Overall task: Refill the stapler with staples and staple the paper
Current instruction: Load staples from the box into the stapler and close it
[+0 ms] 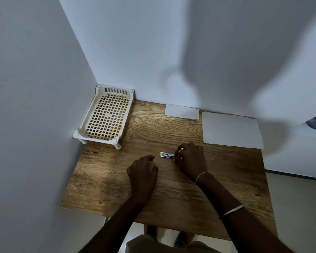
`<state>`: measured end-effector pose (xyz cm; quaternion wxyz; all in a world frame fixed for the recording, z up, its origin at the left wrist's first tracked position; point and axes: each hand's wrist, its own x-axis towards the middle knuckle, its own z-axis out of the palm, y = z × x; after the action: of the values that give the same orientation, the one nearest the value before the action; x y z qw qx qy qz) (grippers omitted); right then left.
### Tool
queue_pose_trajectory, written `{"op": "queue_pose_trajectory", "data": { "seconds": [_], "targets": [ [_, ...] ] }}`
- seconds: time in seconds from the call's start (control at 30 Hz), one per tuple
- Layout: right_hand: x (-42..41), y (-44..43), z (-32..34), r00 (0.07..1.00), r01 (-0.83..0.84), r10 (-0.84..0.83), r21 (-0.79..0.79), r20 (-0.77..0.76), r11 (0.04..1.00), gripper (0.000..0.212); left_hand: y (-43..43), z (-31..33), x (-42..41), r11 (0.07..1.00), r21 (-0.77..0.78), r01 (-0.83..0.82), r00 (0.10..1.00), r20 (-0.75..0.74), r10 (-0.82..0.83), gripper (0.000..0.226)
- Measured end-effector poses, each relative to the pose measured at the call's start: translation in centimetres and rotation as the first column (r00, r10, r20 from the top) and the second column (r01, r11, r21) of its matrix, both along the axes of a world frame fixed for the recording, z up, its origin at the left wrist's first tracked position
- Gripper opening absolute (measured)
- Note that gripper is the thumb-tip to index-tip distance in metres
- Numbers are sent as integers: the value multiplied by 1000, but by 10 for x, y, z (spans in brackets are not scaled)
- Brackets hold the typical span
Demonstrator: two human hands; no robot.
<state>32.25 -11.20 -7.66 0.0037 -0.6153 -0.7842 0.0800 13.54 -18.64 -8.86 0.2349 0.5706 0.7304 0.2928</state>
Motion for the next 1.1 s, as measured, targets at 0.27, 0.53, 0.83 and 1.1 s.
{"op": "queue_pose_trajectory", "data": {
  "seconds": [0.27, 0.53, 0.83, 1.1],
  "targets": [
    [-7, -1, -5, 1000, -9, 9, -16, 28, 1000, 19, 17, 4, 13, 974, -141, 179, 982, -27, -185, 55],
    [-16, 1, -5, 1000, 7, -7, 18, -15, 1000, 28, 22, 0, 15, 974, -157, 163, 981, -78, -176, 54],
    [-19, 8, -9, 999, 37, -37, -13, -4, 999, 20, 21, 2, 14, 974, -163, 160, 983, -65, -172, 54],
    [-20, 7, -4, 998, 1, -3, -30, -70, 1000, 25, 21, 5, 15, 979, -131, 154, 986, -49, -162, 53]
  ]
}}
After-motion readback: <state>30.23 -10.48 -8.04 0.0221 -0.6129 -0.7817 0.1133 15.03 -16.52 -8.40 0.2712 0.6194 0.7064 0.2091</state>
